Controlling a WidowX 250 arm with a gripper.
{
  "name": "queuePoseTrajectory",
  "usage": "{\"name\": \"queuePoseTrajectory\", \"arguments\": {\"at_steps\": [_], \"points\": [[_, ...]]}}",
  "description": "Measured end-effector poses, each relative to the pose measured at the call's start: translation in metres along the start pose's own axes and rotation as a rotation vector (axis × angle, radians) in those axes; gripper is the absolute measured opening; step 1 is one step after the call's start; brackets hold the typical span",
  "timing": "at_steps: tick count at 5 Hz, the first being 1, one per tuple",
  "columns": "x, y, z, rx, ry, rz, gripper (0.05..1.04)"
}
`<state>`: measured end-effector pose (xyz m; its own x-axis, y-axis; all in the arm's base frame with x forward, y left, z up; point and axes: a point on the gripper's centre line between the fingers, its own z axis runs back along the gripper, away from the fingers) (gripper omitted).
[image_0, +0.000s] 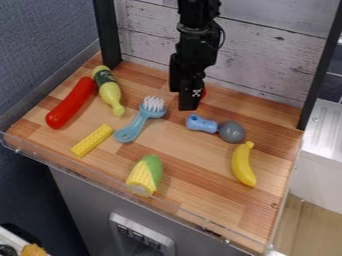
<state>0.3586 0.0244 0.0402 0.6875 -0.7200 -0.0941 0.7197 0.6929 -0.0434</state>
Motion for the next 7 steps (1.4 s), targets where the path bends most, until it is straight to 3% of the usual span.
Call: {"name": "queuePoseTrajectory", "arguments": {"at_steps": [3, 4, 7], "points": [[0.008, 0.018, 0.011, -0.002, -0.029, 0.344, 0.999], [0.011, 0.02, 0.002, -0.011, -0.023, 0.352, 0.995], [0.024, 0.022, -0.024, 0.003, -0.029, 0.084, 0.999]]}}
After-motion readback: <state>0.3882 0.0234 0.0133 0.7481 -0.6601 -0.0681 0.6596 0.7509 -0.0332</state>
